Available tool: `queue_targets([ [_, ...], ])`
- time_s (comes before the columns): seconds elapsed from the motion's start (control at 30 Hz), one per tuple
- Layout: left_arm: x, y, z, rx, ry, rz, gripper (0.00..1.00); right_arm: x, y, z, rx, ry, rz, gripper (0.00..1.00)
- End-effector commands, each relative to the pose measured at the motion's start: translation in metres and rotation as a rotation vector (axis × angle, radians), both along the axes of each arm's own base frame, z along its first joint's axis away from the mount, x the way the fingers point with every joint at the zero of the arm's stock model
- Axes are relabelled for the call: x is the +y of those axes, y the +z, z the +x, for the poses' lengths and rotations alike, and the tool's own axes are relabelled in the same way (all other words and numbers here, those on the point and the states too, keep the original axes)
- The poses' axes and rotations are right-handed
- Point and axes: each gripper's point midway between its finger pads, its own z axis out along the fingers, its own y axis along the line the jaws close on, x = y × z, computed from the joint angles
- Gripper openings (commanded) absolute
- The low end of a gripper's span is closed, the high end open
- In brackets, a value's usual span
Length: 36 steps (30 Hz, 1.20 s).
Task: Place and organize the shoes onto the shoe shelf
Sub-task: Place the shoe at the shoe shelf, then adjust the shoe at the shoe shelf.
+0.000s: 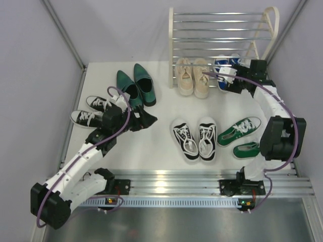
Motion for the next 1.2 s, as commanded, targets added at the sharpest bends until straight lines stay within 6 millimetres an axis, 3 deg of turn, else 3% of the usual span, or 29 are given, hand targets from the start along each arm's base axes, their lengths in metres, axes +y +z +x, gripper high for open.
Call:
queue_targets([
  [0.0,0.0,0.015,0.002,-0.051,0.002,-0.034,0.86,0.01,0.016,-0.031,0.112,-0.005,0.152,0.72],
  [0.17,-0.001,0.014,0.001,-0.052,-0.003,-0.039,0.86,-0.013,0.004,-0.048,0.321,0.028,0.206,0.69],
  [0.4,-0.003,0.014,0.001,-0.049,-0.011,-0.044,0.86,-0.048,-0.006,-0.023,0.227,0.153,0.062,0.68],
  [0.43,-0.003,0.014,0.001,-0.049,-0.011,-0.045,0.86,-0.053,0.001,-0.015,0.207,0.152,0.049,0.68],
  [0.5,-0.002,0.015,0.0,-0.049,-0.009,-0.046,0.86,-0.055,-0.012,-0.005,0.234,0.156,0.05,0.68],
  [0.6,-0.001,0.013,-0.001,-0.041,-0.005,-0.039,0.86,-0.058,-0.006,0.016,0.188,0.143,0.061,0.68],
  [0.83,-0.001,0.011,-0.001,-0.031,-0.002,-0.042,0.86,-0.057,-0.02,0.043,0.17,0.11,0.062,0.69],
  [1.17,-0.004,0.008,0.001,-0.014,-0.007,-0.038,0.86,-0.053,-0.04,0.061,0.213,0.079,0.083,0.67],
])
